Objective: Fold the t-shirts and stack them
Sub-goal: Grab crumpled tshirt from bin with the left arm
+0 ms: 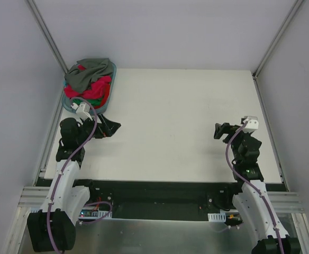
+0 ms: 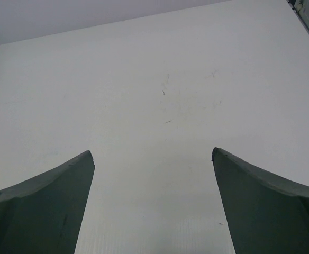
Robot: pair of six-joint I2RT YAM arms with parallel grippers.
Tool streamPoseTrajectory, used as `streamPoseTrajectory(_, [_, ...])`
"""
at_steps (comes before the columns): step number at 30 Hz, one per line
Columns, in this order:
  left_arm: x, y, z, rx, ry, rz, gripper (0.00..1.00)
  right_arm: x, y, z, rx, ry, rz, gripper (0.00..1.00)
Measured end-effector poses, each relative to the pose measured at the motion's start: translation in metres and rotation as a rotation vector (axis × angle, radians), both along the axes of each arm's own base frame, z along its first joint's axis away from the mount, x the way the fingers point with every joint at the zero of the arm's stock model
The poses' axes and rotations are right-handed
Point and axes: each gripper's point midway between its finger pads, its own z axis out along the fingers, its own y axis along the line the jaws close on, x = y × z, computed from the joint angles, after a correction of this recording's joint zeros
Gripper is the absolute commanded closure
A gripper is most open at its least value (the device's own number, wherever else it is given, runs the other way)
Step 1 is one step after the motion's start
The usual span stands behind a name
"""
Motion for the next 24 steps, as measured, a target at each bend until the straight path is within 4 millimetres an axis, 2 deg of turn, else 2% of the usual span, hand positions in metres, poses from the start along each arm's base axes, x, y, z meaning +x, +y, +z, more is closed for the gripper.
streamPoseTrajectory(7, [0.005,0.004,-0.004,0.000,0.024,0.031,0.01,-0.001,0.000,0.002,0.008,-0.008,-0.001,0.04])
streamPoseTrajectory(10, [0.023,0.016,-0.003,0.002,0.081,0.114,0.01,-0.001,0.001,0.000,0.016,0.002,-0.002,0.04])
streamPoseTrajectory(14, [0.072,0.035,0.021,0.016,0.113,0.225,0.01,-0.003,0.005,-0.009,0.014,0.040,0.026,0.04])
streamPoseTrajectory(19, [0.159,0.062,0.056,0.056,0.120,0.351,0.01,-0.004,0.007,-0.015,0.007,0.097,0.037,0.04])
streamPoseTrajectory(22, [0.196,0.085,0.055,0.103,0.168,0.460,0.01,-0.003,0.007,-0.017,-0.001,0.114,0.038,0.04])
streamPoseTrajectory(24, [0.212,0.099,0.048,0.140,0.208,0.528,0.01,-0.003,0.007,-0.019,-0.003,0.121,0.038,0.04])
